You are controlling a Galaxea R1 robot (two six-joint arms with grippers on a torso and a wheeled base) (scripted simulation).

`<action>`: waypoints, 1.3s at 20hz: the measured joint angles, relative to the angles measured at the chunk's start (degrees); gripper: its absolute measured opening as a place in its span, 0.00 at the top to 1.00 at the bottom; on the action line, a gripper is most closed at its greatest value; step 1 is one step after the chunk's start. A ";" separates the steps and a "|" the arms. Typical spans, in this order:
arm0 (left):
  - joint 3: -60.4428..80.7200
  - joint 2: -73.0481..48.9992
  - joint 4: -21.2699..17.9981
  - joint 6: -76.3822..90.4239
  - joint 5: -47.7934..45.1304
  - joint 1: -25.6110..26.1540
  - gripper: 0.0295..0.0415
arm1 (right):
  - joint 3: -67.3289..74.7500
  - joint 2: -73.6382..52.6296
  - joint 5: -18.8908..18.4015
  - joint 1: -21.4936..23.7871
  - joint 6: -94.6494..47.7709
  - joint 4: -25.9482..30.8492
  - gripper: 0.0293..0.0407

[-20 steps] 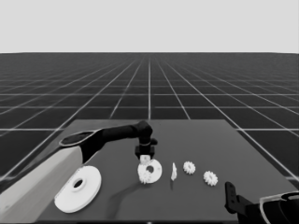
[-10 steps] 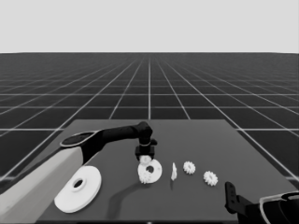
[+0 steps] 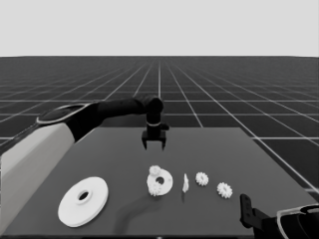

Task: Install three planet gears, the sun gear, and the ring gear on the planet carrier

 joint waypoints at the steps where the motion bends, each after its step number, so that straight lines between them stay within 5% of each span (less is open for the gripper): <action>1: -0.16 0.05 -0.20 0.10 0.06 -0.18 0.25 | 0.00 0.00 0.00 0.00 0.00 0.00 0.19; 3: -0.32 0.11 -0.38 0.20 0.11 -0.34 0.25 | 0.00 0.00 0.00 0.00 0.00 0.00 0.19; 4: 26.14 -15.02 7.67 27.79 -20.65 -2.60 0.05 | 0.00 0.00 0.00 0.00 0.00 0.00 0.19; 5: 48.37 -37.71 12.55 53.15 -33.49 -4.59 0.00 | 0.00 0.00 0.00 0.00 0.00 0.00 0.19; 8: 73.55 -67.29 18.12 82.84 -47.99 -6.91 0.23 | 0.00 0.00 0.00 0.00 0.00 0.00 0.19; 13: 79.56 -73.72 19.44 89.89 -51.46 -7.53 0.25 | 0.00 0.00 0.00 0.00 0.00 0.00 0.19; 14: 79.74 -73.90 19.49 90.11 -51.57 -7.55 0.25 | -7.72 5.34 -9.93 19.77 20.70 24.58 0.09; 15: 79.84 -74.01 19.51 90.24 -51.63 -7.57 0.25 | -18.62 11.26 -15.07 29.44 30.86 35.03 0.12; 17: 79.94 -74.11 19.54 90.37 -51.69 -7.58 0.25 | -32.51 18.27 -20.49 32.91 38.50 39.98 0.18; 23: 79.99 -74.16 19.55 90.43 -51.72 -7.59 0.25 | -41.19 22.60 -23.43 33.46 41.63 41.54 0.19; 25: 79.99 -74.16 19.55 90.43 -51.72 -7.59 0.25 | -43.13 23.58 -14.31 15.96 41.35 25.79 0.19; 26: 79.99 -74.16 19.55 90.43 -51.72 -7.59 0.25 | -45.88 24.94 -12.13 11.77 40.67 22.78 0.19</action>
